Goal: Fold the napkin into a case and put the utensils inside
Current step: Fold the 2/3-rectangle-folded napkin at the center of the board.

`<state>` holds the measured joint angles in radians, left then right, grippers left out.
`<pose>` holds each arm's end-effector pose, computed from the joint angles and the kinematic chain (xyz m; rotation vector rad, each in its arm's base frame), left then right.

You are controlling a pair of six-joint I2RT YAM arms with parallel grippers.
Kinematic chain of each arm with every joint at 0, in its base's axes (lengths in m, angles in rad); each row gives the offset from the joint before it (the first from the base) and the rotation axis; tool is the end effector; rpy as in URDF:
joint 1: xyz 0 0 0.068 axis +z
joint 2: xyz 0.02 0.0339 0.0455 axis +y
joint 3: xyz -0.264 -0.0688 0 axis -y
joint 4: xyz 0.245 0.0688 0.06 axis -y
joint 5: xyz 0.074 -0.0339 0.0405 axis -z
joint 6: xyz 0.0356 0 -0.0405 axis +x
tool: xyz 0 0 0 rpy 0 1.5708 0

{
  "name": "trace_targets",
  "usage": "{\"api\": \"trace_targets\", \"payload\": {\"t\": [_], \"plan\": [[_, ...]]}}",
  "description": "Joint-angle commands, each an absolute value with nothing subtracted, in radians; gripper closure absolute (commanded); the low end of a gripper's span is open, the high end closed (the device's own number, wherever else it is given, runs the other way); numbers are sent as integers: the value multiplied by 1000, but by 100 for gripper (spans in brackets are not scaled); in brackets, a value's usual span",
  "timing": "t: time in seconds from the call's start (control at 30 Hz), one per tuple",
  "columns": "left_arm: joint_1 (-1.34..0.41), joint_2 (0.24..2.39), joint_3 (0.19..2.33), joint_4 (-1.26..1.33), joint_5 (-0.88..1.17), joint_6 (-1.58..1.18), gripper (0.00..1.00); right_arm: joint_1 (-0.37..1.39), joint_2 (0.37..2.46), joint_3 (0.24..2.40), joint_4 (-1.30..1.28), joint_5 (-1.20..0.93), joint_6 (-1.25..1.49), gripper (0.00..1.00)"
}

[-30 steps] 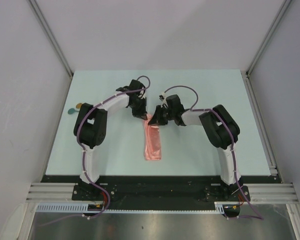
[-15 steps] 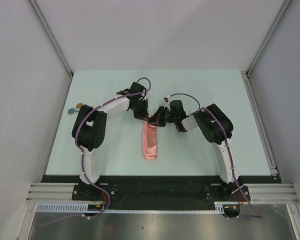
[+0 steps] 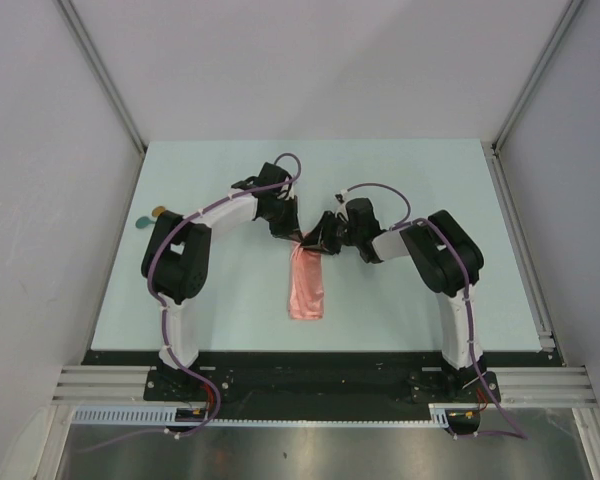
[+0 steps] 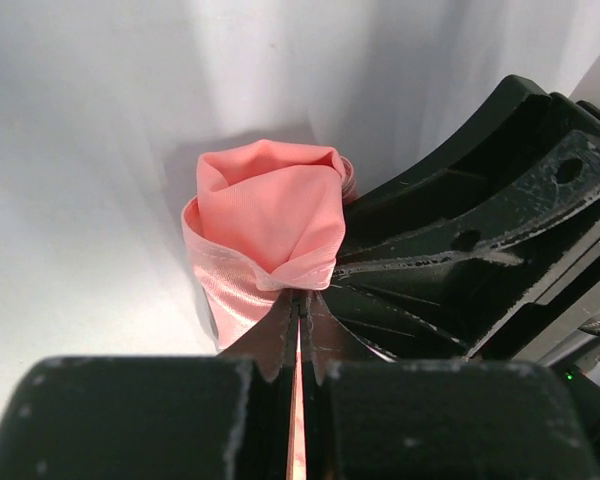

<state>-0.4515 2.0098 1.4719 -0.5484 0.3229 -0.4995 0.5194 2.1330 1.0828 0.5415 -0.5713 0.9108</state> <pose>0.3762 -0.1950 0.1831 0.0450 2.7716 -0.7144 0.3598 0.2279 0.1035 0.0582 2.3366 1.3978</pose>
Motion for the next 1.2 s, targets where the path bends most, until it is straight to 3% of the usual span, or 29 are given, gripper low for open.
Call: {"api": "trace_targets", "payload": {"t": [0.0, 0.2, 0.37, 0.43, 0.53, 0.7, 0.8, 0.87, 0.93, 1.17], "plan": [[-465, 1999, 1456, -532, 330, -514, 100, 528, 2046, 1045, 479, -588, 845, 65], [-465, 1991, 1448, -540, 321, -506, 100, 526, 2069, 1028, 541, -617, 871, 67], [-465, 1983, 1437, -532, 328, -509, 100, 528, 2135, 1072, 612, -630, 961, 94], [-465, 1980, 1430, -525, 337, -512, 100, 526, 2200, 1065, 784, -641, 1053, 100], [-466, 1983, 1413, -512, 342, -522, 100, 537, 2302, 1064, 1037, -589, 1303, 100], [-463, 2002, 1407, -505, 344, -531, 100, 560, 2320, 1062, 1051, -506, 1301, 100], [-454, 2011, 1402, -496, 345, -541, 100, 557, 2254, 1072, 812, -497, 1166, 94], [-446, 2014, 1397, -492, 345, -554, 100, 557, 2205, 1043, 792, -500, 1143, 84], [-442, 2014, 1393, -483, 342, -558, 100, 561, 2174, 1074, 607, -505, 1032, 72], [-433, 2016, 1393, -483, 336, -560, 100, 578, 2082, 1100, 335, -468, 833, 58]]}}
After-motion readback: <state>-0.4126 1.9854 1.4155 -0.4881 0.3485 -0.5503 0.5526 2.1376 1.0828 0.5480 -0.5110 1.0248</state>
